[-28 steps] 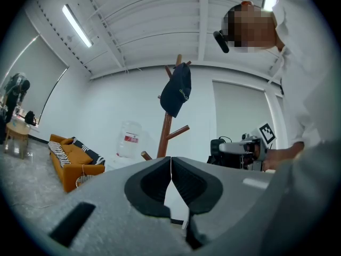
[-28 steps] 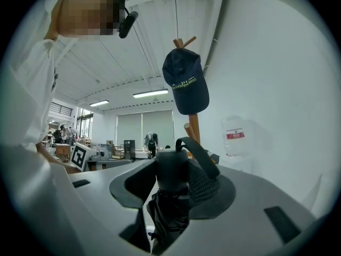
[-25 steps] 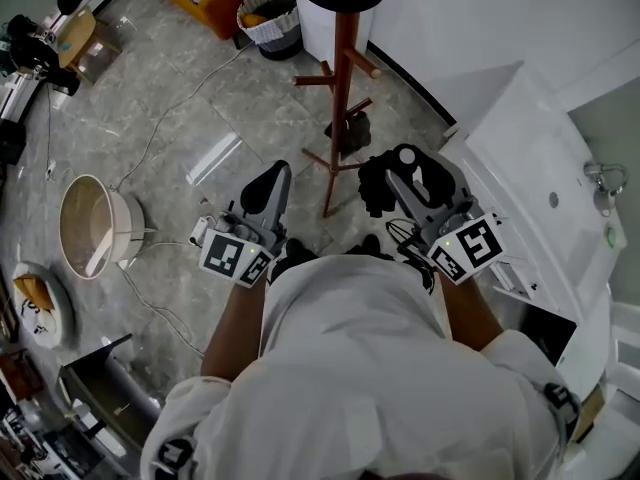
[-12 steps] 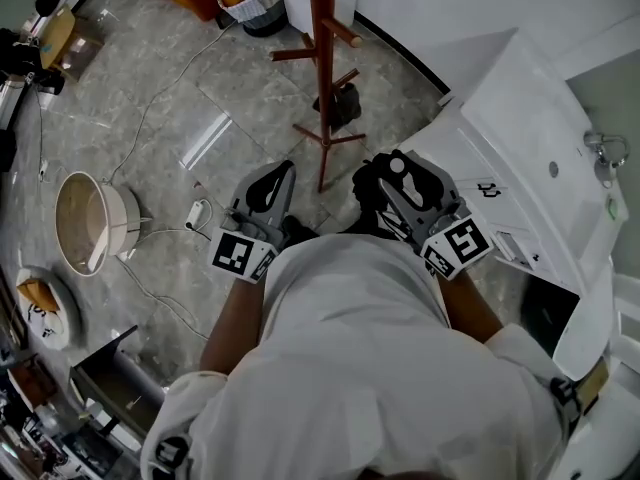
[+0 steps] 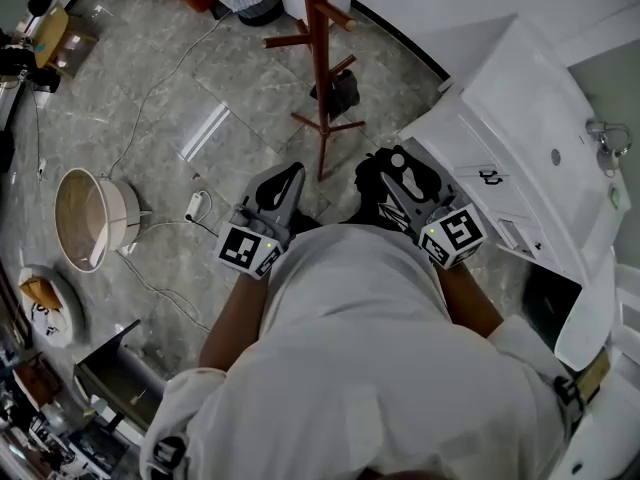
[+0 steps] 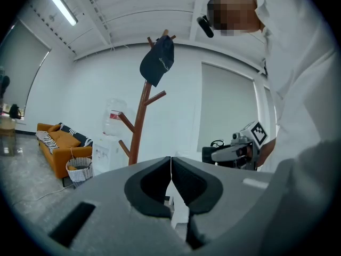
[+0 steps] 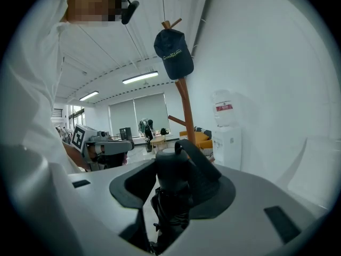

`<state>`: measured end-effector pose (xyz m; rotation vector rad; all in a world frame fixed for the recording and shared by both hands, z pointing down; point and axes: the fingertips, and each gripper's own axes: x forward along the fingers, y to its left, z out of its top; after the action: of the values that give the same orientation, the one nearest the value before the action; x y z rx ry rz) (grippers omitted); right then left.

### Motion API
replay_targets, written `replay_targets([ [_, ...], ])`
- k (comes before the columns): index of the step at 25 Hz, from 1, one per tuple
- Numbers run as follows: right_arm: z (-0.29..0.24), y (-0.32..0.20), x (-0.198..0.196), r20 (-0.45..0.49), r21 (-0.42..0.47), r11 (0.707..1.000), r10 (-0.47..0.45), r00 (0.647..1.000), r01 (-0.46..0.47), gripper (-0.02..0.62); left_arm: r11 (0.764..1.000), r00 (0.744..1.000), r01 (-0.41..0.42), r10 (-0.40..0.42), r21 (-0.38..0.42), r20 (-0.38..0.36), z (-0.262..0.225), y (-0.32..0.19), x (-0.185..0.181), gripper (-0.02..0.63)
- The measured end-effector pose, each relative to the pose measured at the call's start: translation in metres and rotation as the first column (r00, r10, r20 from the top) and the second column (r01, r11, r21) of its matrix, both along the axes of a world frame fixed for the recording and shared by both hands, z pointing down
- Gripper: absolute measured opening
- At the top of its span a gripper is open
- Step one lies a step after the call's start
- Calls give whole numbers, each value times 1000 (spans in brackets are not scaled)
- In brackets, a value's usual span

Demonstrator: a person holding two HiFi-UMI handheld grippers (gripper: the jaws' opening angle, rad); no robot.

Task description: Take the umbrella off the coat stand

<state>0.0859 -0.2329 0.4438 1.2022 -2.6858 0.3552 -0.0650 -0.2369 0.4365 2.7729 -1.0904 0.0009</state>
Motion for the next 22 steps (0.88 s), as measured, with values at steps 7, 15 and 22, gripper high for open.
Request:
replay_targets([
  [7,23,-2,2,-6,-38,999,27,1000,-28,189,1000,1000,-2,3,-23,21,13,1,6,17],
  [15,27,-10,5,-7,-40,998,48,999,-49,189,998,999,-15,16,-56,27,26,1,9,17],
  [22,25,-12,10,-11,-37,998,59,998,-59,189,997,999,-36,38,-72,20,27,0,10,17],
])
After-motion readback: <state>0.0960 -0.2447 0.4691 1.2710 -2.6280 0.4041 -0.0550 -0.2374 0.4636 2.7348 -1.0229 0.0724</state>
